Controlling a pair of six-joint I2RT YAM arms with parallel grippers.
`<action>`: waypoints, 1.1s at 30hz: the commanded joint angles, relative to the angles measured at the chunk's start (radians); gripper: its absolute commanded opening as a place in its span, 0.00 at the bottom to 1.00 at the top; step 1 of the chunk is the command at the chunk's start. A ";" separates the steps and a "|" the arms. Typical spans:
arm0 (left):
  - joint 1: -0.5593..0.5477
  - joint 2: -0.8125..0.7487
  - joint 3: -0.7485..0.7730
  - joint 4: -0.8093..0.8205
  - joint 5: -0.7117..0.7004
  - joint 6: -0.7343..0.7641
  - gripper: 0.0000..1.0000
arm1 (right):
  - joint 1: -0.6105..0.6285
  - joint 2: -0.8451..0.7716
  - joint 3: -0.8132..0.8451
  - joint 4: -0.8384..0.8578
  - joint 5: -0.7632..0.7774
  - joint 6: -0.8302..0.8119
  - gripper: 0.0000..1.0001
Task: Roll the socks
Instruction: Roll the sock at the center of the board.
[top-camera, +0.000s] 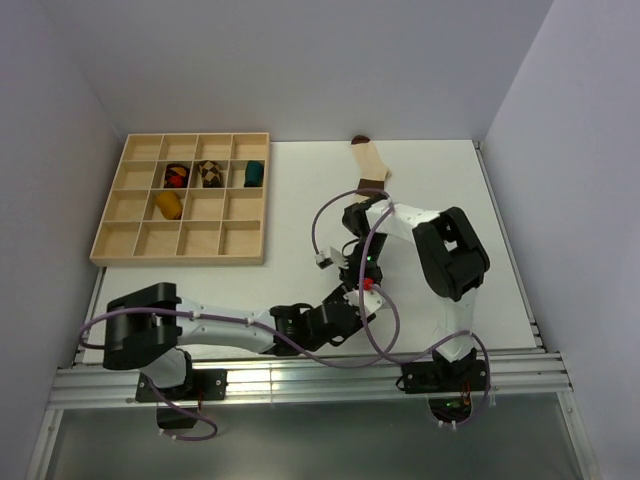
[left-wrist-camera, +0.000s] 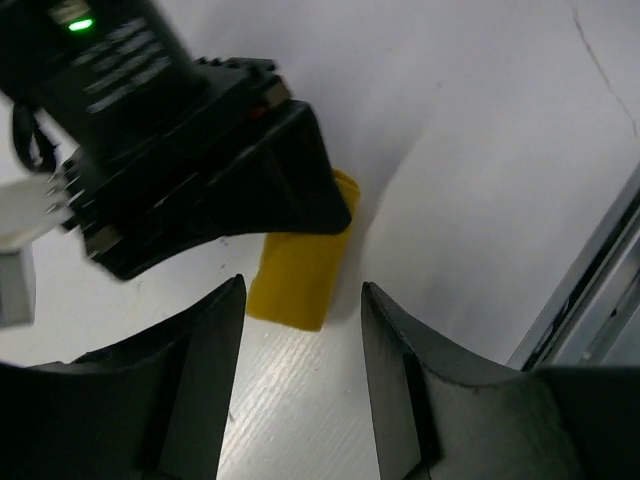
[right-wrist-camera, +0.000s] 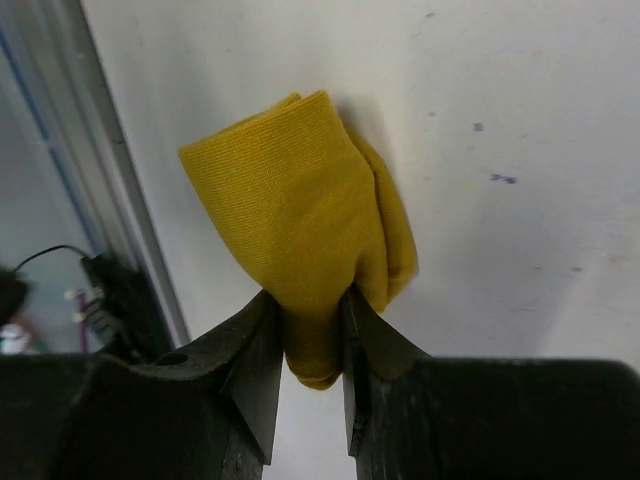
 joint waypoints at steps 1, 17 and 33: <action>0.010 0.078 0.091 -0.030 0.152 0.155 0.55 | -0.006 0.090 -0.006 -0.060 0.070 -0.008 0.29; 0.134 0.261 0.266 -0.162 0.532 0.172 0.57 | -0.012 0.150 0.055 -0.106 0.077 0.006 0.29; 0.160 0.348 0.286 -0.137 0.515 0.120 0.57 | -0.012 0.193 0.092 -0.139 0.063 0.015 0.28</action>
